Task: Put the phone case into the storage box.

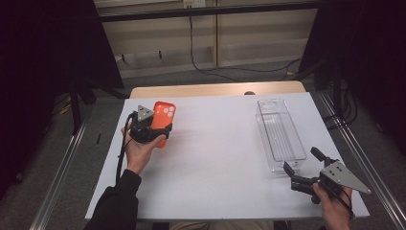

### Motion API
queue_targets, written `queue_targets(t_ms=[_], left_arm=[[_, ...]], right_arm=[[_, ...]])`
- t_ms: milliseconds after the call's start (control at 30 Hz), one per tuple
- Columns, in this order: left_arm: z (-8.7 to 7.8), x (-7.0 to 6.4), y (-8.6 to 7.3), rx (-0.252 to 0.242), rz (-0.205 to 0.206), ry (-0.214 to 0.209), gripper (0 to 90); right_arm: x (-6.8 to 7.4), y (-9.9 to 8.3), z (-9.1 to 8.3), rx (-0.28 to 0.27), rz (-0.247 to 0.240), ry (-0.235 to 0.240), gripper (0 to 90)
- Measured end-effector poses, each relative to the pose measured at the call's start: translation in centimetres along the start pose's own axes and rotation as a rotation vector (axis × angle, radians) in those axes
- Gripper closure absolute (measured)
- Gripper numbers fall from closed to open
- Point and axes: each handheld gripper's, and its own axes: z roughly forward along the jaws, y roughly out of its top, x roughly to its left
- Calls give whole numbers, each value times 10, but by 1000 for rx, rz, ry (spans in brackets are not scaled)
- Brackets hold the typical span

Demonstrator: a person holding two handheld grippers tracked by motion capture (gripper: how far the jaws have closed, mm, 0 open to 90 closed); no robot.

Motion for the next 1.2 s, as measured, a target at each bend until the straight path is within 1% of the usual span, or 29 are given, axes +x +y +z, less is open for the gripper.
queue_targets(t_ms=[100,133,167,200,233,300,333,400,433,533,567,667,733,867,933,1033,1200], left_arm=[[-7,-1,-2,-13,7,-5,140],[-7,-1,-2,-13,7,-5,140],[-9,-1,-2,-18,6,-11,140],[-11,-2,-3,-11,7,-16,140],[-12,-4,-4,-18,6,-19,140],[-16,-8,-5,-17,28,-31,140],[-18,-10,-5,-21,30,-29,140],[-21,-16,-5,-32,45,-44,140],[-21,-16,-5,-32,45,-44,140],[-23,-24,-7,-32,61,-62,140],[-24,-25,-8,-17,75,-68,140],[-26,-30,-13,-9,94,-73,140],[-28,-32,-15,-9,104,-76,140],[-31,-36,-16,-22,109,-86,140],[-33,-39,-15,-17,127,-91,140],[-33,-45,-16,-22,138,-101,140],[-30,-56,-19,-7,167,-123,140]], right_arm=[[1,0,1,4,-2,0,0],[1,0,1,4,-2,0,0],[1,0,0,5,0,0,0],[1,0,0,3,0,-2,0],[1,0,0,3,0,-2,0],[0,0,0,0,0,-2,0],[1,0,0,1,2,0,0],[1,0,0,2,1,1,0],[1,0,0,1,2,2,0],[0,0,0,-1,1,1,0],[1,0,0,1,3,4,0],[1,-1,1,6,0,5,0],[2,-1,2,9,-3,6,0],[2,-1,2,9,-1,9,0],[3,0,3,10,-1,9,0],[4,1,3,6,1,16,0],[6,2,4,3,-1,23,0]])
